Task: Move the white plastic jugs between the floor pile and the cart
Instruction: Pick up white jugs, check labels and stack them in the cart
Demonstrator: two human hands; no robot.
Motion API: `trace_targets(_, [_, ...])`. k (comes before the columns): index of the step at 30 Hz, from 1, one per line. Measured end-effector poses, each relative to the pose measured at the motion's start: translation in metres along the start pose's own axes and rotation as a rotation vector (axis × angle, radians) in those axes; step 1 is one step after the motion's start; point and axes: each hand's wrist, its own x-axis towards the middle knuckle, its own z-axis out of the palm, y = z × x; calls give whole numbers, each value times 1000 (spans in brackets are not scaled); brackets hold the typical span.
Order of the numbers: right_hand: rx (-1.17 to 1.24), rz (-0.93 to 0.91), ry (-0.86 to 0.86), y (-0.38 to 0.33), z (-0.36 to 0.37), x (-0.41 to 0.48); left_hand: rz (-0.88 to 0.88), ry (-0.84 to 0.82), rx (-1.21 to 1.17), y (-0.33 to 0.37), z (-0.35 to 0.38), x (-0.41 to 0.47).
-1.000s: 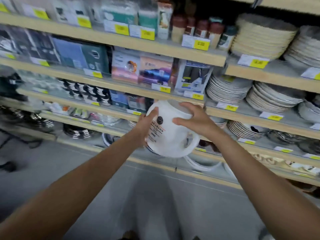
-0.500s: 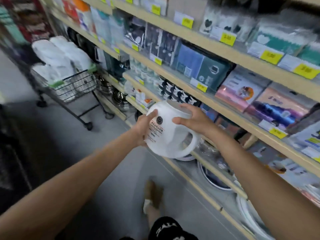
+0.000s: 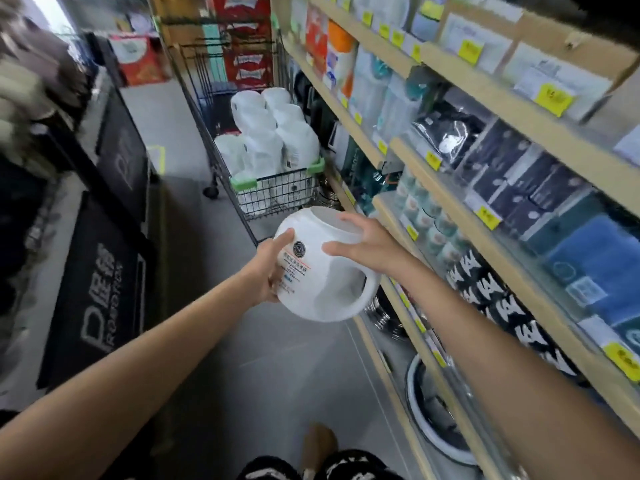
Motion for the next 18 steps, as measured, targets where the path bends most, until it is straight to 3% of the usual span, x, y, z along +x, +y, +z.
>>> trace_targets(8, [-96,-64,-245,-67,38,143,141,163,-162,66,-80,65])
trace_targets(18, [-87,-83,-291,-141,95,319,186,203,-91,181,-187,180])
